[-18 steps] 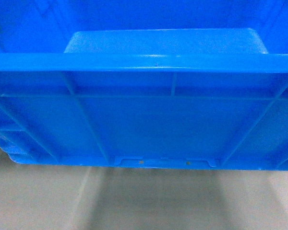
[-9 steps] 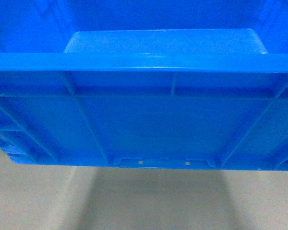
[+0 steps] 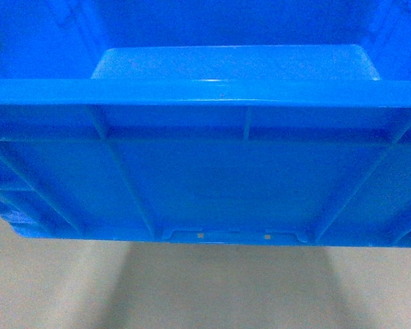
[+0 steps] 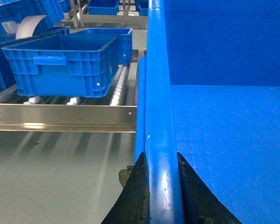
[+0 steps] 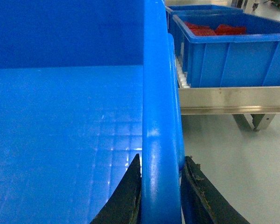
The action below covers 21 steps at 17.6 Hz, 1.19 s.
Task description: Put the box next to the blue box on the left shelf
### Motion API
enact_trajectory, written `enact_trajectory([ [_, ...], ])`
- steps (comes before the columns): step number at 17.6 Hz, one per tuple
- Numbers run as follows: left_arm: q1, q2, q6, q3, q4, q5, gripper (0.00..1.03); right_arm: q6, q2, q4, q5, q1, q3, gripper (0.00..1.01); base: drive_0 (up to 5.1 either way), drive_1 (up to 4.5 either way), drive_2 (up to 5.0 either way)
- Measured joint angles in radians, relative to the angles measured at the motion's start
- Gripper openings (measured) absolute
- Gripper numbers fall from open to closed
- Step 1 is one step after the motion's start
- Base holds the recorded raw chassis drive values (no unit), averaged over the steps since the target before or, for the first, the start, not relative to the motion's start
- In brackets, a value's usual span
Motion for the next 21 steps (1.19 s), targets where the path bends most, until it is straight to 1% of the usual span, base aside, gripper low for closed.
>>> enact_trajectory([
  [20,0.000,0.000,0.000,0.000,0.008,0.000,0.09,0.000,-0.001,0.008,0.000,0.000,-0.001,0.17,0.0,0.00,0.0],
  [21,0.000,0.000,0.000,0.000,0.009,0.000,0.09,0.000,-0.001,0.008,0.000,0.000,-0.001,0.17,0.1,4.41,-4.1],
])
